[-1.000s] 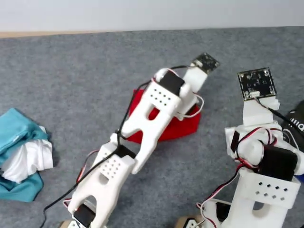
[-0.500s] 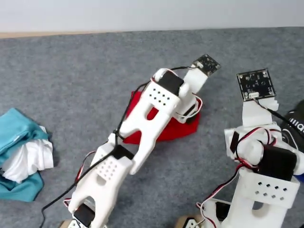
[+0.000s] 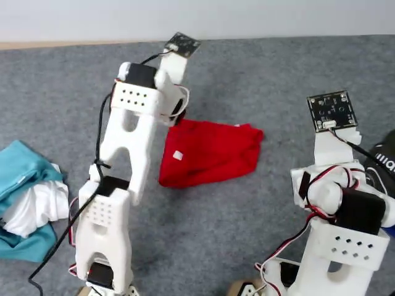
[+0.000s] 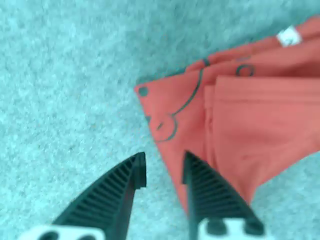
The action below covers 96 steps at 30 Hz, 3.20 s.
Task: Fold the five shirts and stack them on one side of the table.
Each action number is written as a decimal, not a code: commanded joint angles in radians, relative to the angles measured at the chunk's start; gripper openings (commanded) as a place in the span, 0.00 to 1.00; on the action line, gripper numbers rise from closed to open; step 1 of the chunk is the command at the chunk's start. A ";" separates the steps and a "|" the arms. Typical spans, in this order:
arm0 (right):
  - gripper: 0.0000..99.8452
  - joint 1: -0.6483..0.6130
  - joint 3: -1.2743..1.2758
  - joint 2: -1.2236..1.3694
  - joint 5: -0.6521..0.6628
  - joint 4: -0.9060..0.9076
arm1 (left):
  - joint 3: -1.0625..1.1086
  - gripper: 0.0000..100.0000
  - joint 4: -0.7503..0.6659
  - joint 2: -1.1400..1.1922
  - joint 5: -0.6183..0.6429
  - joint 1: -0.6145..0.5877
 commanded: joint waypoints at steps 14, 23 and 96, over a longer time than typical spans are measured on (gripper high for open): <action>0.01 0.015 -0.041 -0.004 0.009 0.002 | 0.176 0.01 0.023 0.094 -0.009 0.157; 0.01 0.013 -0.041 -0.004 0.009 -0.005 | 0.450 0.01 0.020 -0.239 0.038 0.304; 0.01 0.008 0.012 -0.002 0.008 -0.068 | 0.357 0.01 -0.160 -0.150 0.069 0.176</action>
